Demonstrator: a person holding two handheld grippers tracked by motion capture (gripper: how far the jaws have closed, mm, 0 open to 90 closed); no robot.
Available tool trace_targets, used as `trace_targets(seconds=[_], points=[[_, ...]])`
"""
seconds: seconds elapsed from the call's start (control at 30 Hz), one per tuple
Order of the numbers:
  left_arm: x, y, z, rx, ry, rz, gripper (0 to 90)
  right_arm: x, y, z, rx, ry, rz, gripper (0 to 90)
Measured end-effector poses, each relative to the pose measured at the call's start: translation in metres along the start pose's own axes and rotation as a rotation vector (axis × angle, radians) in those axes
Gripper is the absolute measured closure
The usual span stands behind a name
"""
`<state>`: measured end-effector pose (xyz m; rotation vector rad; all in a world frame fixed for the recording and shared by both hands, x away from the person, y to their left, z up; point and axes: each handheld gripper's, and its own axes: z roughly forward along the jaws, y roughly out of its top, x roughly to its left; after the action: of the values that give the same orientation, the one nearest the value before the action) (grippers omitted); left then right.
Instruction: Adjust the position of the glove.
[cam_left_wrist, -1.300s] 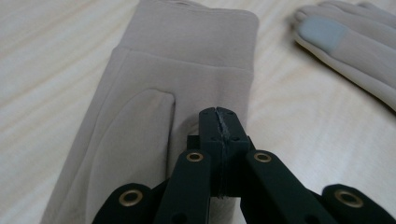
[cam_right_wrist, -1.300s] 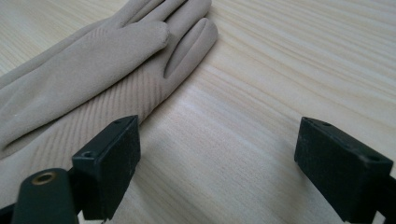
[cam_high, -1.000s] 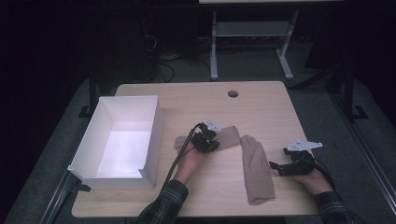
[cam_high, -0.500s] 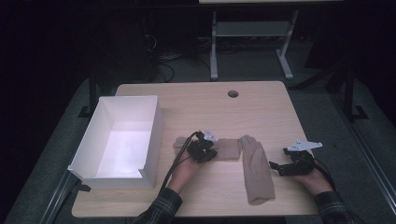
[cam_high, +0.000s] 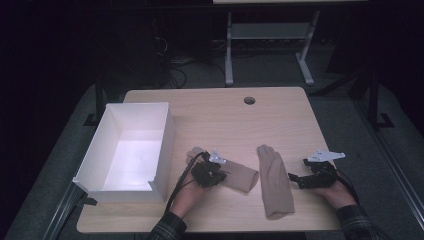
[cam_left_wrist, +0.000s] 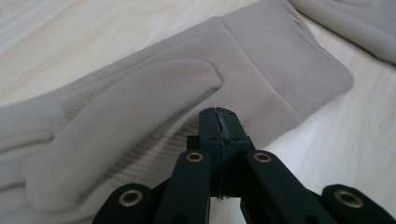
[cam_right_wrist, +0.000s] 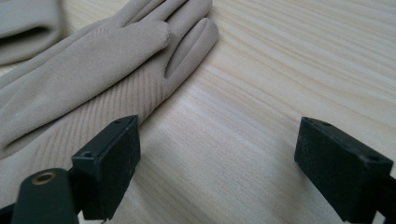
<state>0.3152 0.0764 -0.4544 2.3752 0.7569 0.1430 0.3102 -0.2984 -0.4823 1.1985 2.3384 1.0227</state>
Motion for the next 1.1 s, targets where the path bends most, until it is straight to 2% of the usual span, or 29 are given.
trace_targets(seconds=[0.1,0.17,0.27,0.33,0.5,0.57,0.6,0.67,0.8,0.93,1.1], points=[[0.000,-0.002,-0.007,-0.017,0.007,0.000,89.7,0.000,0.000,0.000,0.000,0.000,0.001,13.9],[0.003,0.000,-0.013,-0.056,0.023,-0.020,89.7,0.000,0.000,0.000,0.002,0.001,-0.001,13.9],[0.010,0.007,-0.022,-0.080,0.074,-0.034,89.7,0.000,0.000,0.000,0.002,0.000,-0.001,13.9],[0.016,0.010,-0.024,-0.085,0.123,-0.040,89.7,0.000,0.000,0.000,0.002,0.001,-0.001,13.9],[0.038,0.015,-0.021,-0.092,0.209,-0.096,89.8,0.000,0.000,0.001,-0.002,0.002,0.003,13.9],[0.047,0.018,-0.020,-0.091,0.251,-0.104,89.8,0.000,0.000,0.000,-0.001,0.002,0.004,13.8],[0.051,0.018,-0.019,-0.091,0.257,-0.121,89.7,0.000,0.000,0.001,-0.002,0.002,0.003,13.9],[0.058,0.019,-0.016,-0.074,0.284,-0.126,89.8,0.000,0.000,0.001,-0.002,0.002,0.003,13.9],[0.067,0.015,-0.007,-0.050,0.283,-0.159,89.8,0.000,0.001,0.001,-0.004,0.003,0.002,13.9],[0.071,0.014,0.002,-0.028,0.279,-0.161,89.8,0.000,0.001,0.001,-0.004,0.004,0.000,13.9],[0.071,0.017,0.008,-0.036,0.264,-0.152,89.8,0.000,0.001,0.001,-0.004,0.004,0.000,13.9]])
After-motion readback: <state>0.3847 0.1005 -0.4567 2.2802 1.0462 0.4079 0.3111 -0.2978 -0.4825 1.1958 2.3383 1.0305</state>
